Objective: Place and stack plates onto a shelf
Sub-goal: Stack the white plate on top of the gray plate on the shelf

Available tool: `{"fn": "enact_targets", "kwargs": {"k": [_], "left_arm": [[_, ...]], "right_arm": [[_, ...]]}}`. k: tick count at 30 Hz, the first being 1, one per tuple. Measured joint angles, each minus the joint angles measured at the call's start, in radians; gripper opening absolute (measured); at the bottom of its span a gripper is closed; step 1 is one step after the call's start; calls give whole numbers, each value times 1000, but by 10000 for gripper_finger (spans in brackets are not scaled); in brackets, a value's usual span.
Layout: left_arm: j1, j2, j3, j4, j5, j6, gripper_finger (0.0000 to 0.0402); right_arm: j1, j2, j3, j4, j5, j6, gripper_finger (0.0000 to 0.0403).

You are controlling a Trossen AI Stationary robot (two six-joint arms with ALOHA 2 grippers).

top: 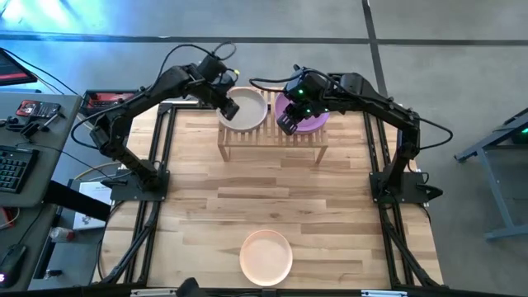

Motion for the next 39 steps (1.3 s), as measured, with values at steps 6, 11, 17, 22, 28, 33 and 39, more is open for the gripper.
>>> {"fn": "enact_targets", "kwargs": {"k": [6, 11, 17, 22, 28, 33, 39], "left_arm": [[-40, 12, -3, -41, -3, 7, 76], [-47, 38, -3, -71, -23, -10, 76], [-52, 89, -3, -93, -30, -2, 76], [-53, 102, 0, -76, -26, 0, 76], [-53, 80, 8, -63, -32, 0, 76], [-53, 38, 35, -65, -31, 8, 76], [-59, -38, 49, -100, -26, 10, 76]], "right_arm": [[0, 0, 0, 0, -4, 0, 42], [0, 0, 0, 0, -7, 0, 42], [0, 0, 0, -1, -11, 0, 42], [0, 0, 0, -1, -17, 0, 42], [0, 0, 0, -1, -35, 3, 42], [0, 0, 0, -1, -63, 37, 42], [48, 0, 0, -28, -113, 106, 42]]}}
